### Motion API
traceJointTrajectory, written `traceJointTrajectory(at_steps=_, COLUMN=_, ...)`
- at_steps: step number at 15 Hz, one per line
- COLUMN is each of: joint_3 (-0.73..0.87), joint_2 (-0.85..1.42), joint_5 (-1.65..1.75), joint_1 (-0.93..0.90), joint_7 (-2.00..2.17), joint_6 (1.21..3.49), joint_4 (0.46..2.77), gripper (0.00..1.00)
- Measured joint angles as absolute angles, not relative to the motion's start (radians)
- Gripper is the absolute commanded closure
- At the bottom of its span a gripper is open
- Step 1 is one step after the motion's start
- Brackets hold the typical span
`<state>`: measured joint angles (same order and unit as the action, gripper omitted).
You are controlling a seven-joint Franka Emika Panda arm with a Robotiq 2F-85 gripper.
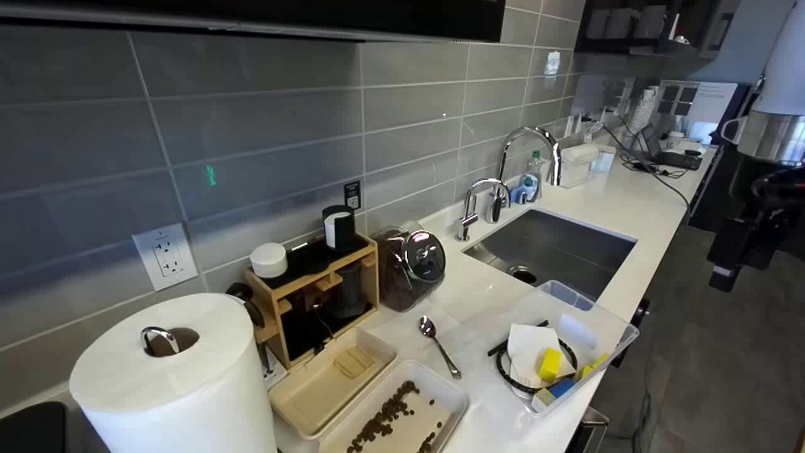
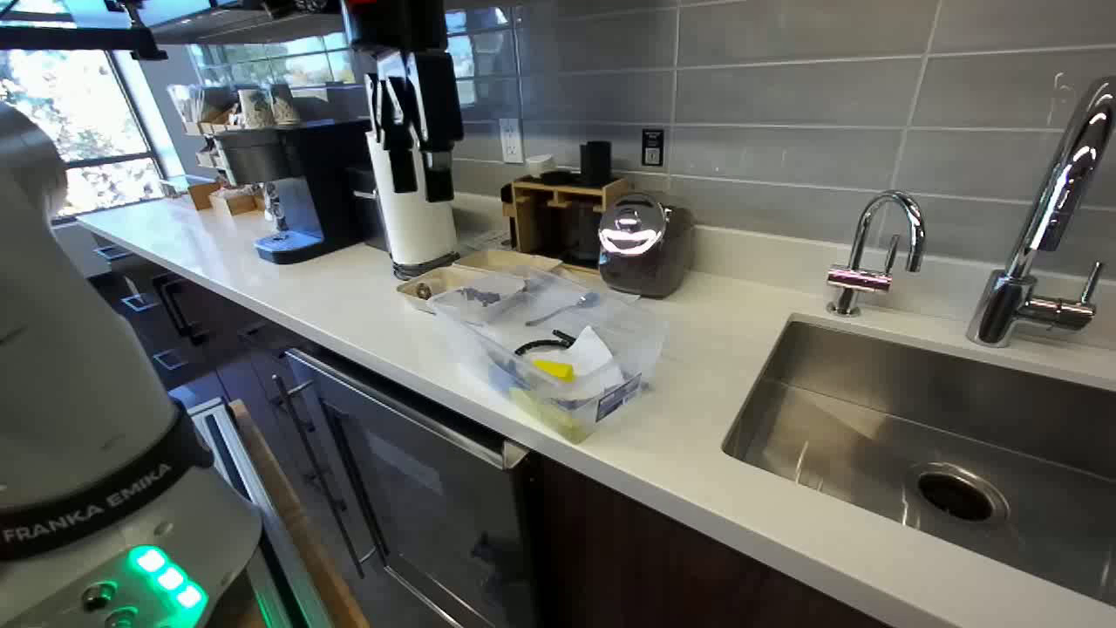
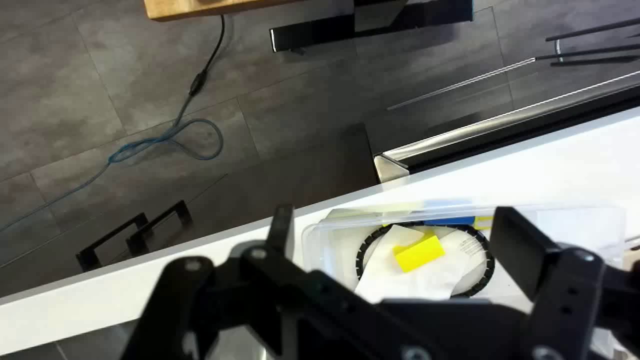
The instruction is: Rip off a piece of the paper towel from the roll
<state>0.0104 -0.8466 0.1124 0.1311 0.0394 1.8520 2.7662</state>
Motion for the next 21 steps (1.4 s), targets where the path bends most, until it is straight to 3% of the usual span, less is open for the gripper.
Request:
traceJointTrajectory(at_steps=12, joint_3=0.008, joint_2=-0.832, joint_5=0.104, joint_1=0.107, joint_7=0.027, joint_6=1.865, joint_4=2.772, gripper=0.0)
traceJointTrajectory(at_steps=21, joint_3=-0.142, joint_2=-0.57, joint_5=-0.063, joint_1=-0.226, joint_7=-0.018, joint_6=2.242, joint_4=2.66, gripper=0.0)
